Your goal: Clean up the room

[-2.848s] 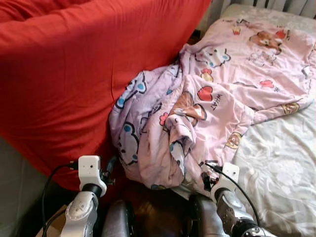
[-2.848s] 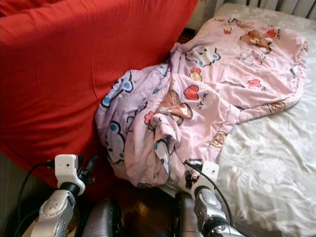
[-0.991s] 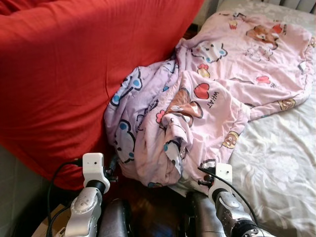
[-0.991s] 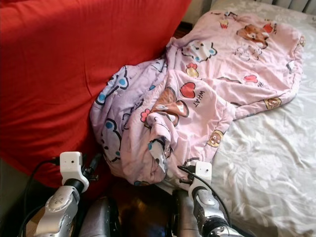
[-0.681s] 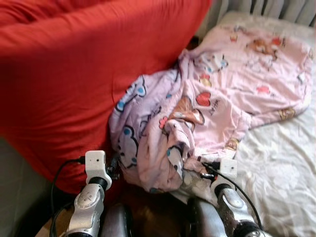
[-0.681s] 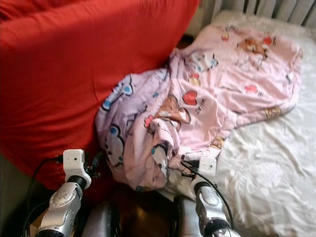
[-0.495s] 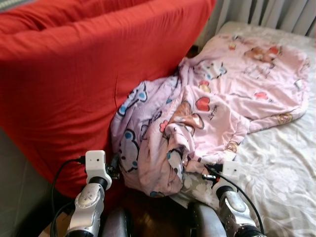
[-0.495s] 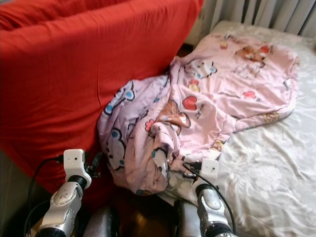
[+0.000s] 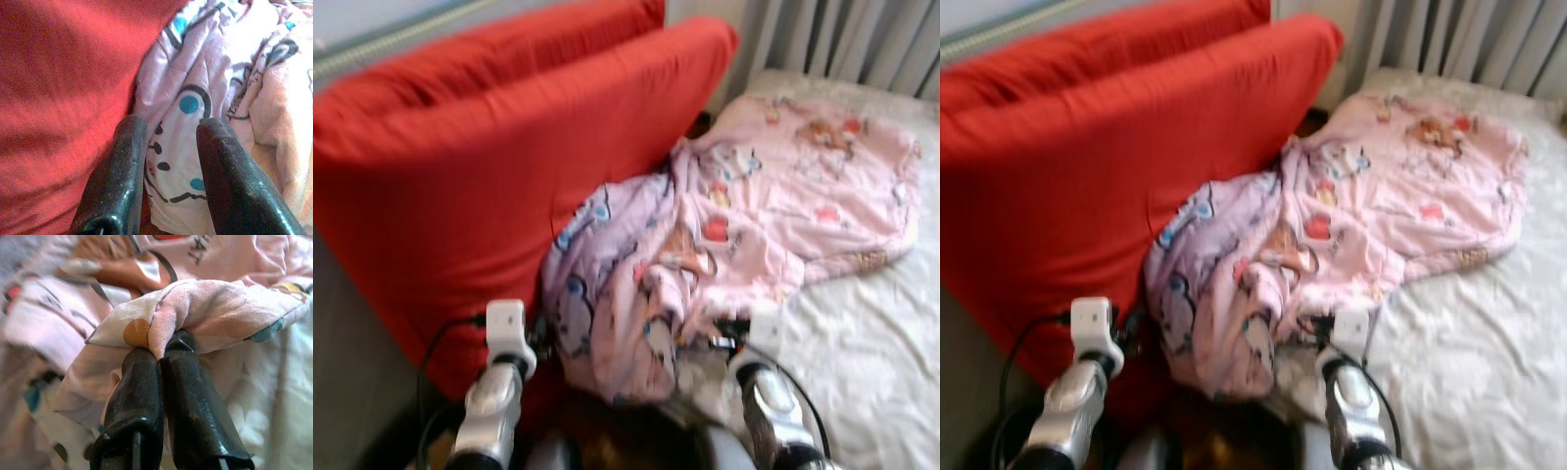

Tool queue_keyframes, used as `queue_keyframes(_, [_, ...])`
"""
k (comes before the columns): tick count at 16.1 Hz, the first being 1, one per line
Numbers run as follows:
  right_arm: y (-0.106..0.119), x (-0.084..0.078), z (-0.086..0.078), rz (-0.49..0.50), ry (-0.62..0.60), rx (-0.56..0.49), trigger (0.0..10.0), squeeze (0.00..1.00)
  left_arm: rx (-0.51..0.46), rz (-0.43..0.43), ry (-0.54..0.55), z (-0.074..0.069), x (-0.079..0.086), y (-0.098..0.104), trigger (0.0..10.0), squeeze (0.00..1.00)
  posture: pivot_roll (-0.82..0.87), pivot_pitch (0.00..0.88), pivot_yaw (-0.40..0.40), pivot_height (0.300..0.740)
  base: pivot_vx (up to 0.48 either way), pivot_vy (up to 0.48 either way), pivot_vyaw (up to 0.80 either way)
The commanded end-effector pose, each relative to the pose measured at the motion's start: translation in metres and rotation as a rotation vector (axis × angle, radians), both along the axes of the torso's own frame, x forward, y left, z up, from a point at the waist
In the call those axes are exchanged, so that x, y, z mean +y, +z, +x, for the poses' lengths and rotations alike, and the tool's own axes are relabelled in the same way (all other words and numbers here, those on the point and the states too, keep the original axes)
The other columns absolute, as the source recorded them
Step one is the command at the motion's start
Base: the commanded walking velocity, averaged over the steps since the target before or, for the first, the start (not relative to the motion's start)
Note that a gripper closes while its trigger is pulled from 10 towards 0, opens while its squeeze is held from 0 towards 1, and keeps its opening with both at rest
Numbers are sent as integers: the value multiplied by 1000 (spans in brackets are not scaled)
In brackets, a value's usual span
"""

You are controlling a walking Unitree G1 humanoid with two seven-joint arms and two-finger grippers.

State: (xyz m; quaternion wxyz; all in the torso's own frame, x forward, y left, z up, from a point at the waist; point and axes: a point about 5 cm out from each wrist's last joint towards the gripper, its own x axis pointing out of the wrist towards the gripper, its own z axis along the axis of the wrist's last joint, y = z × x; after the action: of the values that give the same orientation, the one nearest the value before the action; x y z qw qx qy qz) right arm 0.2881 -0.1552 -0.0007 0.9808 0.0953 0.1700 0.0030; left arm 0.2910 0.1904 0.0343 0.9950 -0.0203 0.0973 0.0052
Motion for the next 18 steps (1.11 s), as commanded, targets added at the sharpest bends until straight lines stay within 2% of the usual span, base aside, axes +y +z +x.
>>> queue_keyframes(1, [5,1,3,-6,7,-28,10000,0,22,17,14,-3,7,-6,10000,0,-66,16,6,702,0,0,0])
queue_keyframes(4, [5,-2,3,-17,-1,-35,10000,0,102,22,38,-18,14,-24,10000,0,-71,12,8,737,0,0,0])
queue_keyframes(7, [9,-3,5,-25,6,-64,10000,0,132,25,53,-32,21,-34,10000,0,-68,11,5,740,0,0,0])
queue_keyframes(11, [7,-5,4,-47,-17,-42,10000,0,143,22,62,-35,22,-38,10000,0,-67,9,4,740,0,0,0])
queue_keyframes(13, [7,-7,4,-52,-32,-41,10000,0,139,17,50,-32,17,-37,10000,0,-74,7,6,740,0,0,0])
queue_keyframes(18, [7,-3,4,-54,-21,-48,10000,0,128,8,27,-30,13,-37,10000,0,-82,0,10,740,0,0,0])
